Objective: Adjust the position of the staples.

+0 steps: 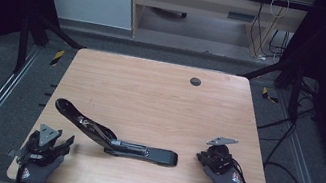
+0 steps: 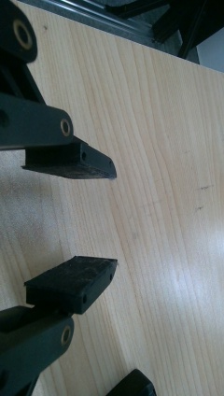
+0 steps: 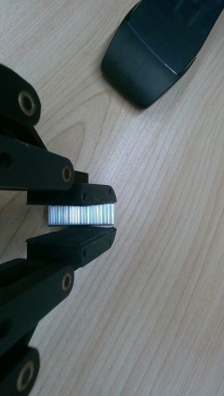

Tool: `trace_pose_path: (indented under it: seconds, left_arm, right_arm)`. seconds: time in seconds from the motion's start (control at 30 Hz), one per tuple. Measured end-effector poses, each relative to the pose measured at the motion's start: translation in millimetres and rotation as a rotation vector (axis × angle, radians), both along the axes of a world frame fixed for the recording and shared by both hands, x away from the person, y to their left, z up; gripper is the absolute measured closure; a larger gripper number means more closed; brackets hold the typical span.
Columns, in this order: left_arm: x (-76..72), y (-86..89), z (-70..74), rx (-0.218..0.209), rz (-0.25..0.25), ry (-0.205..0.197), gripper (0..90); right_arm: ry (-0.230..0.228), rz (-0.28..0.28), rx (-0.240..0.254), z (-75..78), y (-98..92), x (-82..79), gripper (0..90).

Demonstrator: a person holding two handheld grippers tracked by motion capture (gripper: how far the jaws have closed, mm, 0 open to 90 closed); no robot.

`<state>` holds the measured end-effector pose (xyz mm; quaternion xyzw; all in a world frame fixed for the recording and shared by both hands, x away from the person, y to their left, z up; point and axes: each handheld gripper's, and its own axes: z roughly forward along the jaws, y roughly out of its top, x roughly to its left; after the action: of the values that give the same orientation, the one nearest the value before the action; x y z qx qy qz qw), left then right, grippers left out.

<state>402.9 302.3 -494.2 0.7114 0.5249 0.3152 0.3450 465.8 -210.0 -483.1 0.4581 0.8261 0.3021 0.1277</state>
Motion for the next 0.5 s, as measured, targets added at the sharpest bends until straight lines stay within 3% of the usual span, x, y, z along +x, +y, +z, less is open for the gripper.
trace_pose_path:
  seconds: [0.2, 0.5]
  left_arm:
    - [0.0, -0.1, 0.0, 0.002, 0.0, 0.0, 48.7]
    - [0.1, 0.0, 0.0, 0.002, 0.0, 0.0, 48.7]
  right_arm:
    - [-0.027, 0.03, -0.004, 9.2, -0.3, -1.4, 78.2]
    - [-0.068, 0.078, 0.028, 28.2, 2.8, -1.2, 78.3]
